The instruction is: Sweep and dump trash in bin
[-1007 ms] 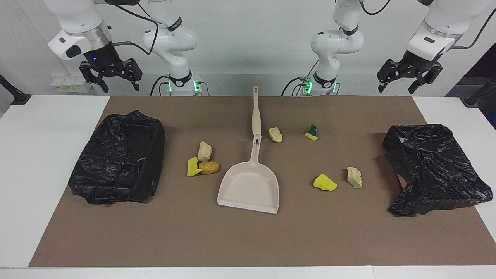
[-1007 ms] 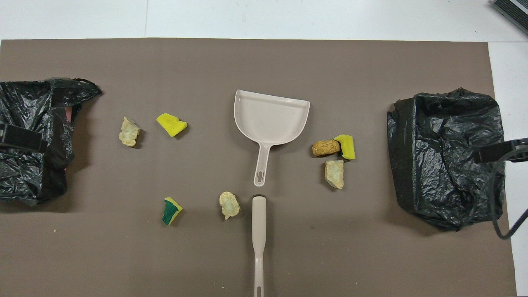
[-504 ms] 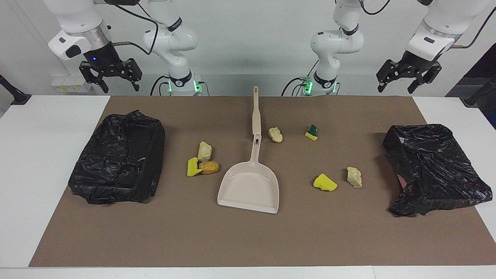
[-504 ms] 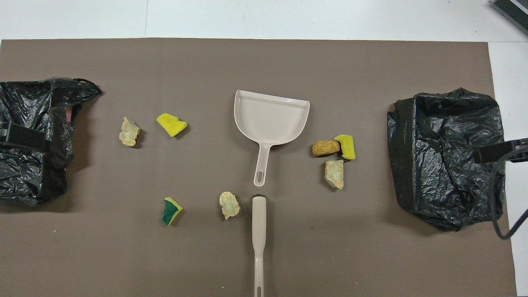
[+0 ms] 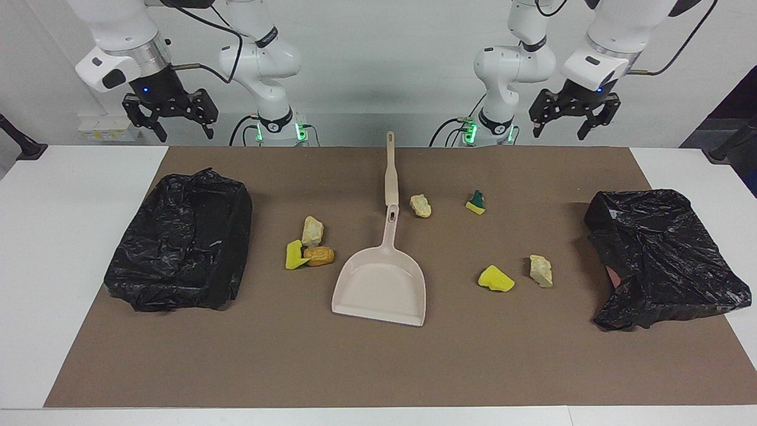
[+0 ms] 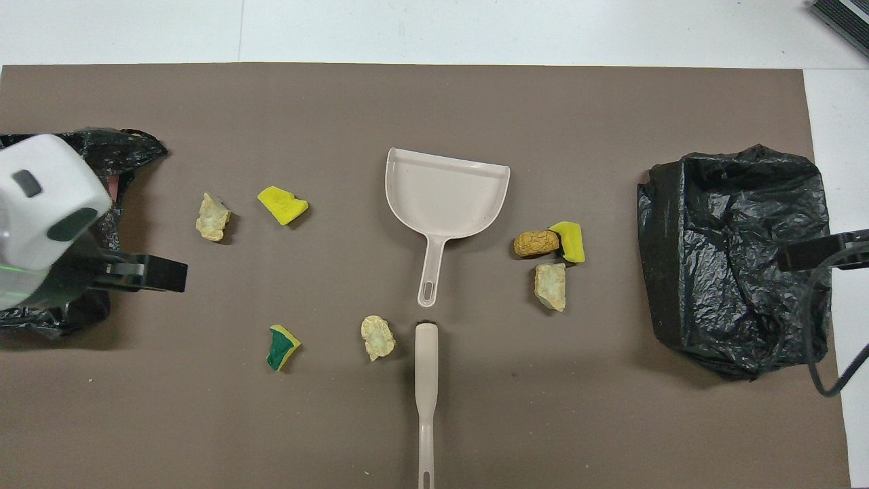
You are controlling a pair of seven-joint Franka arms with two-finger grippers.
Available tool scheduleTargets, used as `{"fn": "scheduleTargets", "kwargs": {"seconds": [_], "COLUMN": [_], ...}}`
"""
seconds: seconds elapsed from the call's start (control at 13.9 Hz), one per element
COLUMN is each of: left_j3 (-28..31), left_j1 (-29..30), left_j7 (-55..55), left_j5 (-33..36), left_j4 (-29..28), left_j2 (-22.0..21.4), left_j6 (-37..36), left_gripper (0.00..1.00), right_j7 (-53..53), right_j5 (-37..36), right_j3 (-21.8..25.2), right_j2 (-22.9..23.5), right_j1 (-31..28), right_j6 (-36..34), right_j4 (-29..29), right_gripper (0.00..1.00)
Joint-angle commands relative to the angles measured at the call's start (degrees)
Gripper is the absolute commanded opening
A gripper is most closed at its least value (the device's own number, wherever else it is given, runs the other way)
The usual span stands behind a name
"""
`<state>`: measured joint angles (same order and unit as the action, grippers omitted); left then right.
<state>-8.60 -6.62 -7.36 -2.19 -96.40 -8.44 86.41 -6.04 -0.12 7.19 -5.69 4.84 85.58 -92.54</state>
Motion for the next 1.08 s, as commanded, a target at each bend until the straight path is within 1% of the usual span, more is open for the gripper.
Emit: {"fn": "scheduleTargets", "kwargs": {"seconds": [0.0, 0.07, 0.22, 0.5, 0.58, 0.65, 0.79, 0.94, 1.01], "left_j3": [-3.60, -5.71, -10.19, -20.03, -22.49, -24.52, -29.17, -34.27, -36.12], "left_j1": [-0.58, -0.58, -0.67, -0.58, -0.58, -0.58, -0.59, -0.67, -0.67], "left_j7": [-4.40, -5.99, -10.63, -20.30, -22.50, -24.44, -28.13, -32.79, -33.85], "left_j5": [-1.93, -2.90, -3.26, -5.28, -5.37, -5.37, -5.72, -5.72, -5.72], "left_j4": [-10.53, -13.69, -18.01, -25.49, -27.42, -29.44, -31.38, -36.73, -38.41], "left_j2": [-5.70, -6.76, -7.29, -7.38, -7.21, -7.38, -5.90, -5.36, -5.19], "left_j6": [6.30, 8.58, 12.28, 21.24, 23.87, 26.24, 28.89, 35.90, 37.94], "left_gripper": [1.00, 1.00, 1.00, 1.00, 1.00, 1.00, 1.00, 1.00, 1.00], "right_j7": [1.12, 1.29, 1.55, 9.54, 11.12, 14.09, 22.79, 30.08, 33.69], "right_j5": [0.21, 0.04, 0.12, 1.26, 1.18, 1.18, 0.65, 0.30, 0.21], "right_j3": [-0.68, -0.86, -1.21, -7.53, -9.11, -11.30, -15.78, -18.43, -19.48], "right_j2": [-1.78, -1.78, -0.90, 2.52, 4.10, 6.98, 11.39, 15.78, 18.33], "right_j1": [-0.27, -0.18, -0.09, -0.09, -0.09, -0.01, -0.01, 1.57, 2.53], "right_j6": [-0.32, -0.50, 0.11, 4.67, 6.86, 8.80, 13.36, 17.50, 19.00], "right_j4": [-2.12, -2.47, -3.17, -3.35, -3.27, -2.92, -2.65, -1.86, -0.90], "right_gripper": [1.00, 1.00, 1.00, 1.00, 1.00, 1.00, 1.00, 1.00, 1.00]}}
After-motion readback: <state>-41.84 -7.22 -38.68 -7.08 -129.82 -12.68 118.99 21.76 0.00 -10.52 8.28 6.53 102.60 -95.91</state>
